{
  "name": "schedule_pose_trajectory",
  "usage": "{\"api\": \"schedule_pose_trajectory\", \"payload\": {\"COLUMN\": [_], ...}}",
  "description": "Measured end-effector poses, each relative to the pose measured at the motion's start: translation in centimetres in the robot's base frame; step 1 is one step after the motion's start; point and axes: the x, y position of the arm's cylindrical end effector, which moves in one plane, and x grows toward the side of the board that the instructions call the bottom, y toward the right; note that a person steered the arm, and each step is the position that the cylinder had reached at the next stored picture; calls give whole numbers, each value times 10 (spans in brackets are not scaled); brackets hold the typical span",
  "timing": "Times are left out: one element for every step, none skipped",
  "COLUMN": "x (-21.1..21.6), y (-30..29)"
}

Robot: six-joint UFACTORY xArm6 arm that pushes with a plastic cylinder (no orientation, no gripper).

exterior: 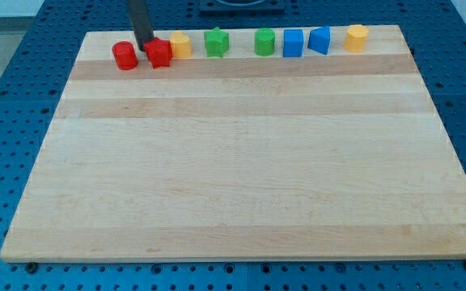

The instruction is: Push the red star slightly down

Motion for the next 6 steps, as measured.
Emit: {"api": "schedule_pose_trajectory", "payload": {"x": [12,32,61,95,100,87], "y": [7,22,50,81,85,81]}}
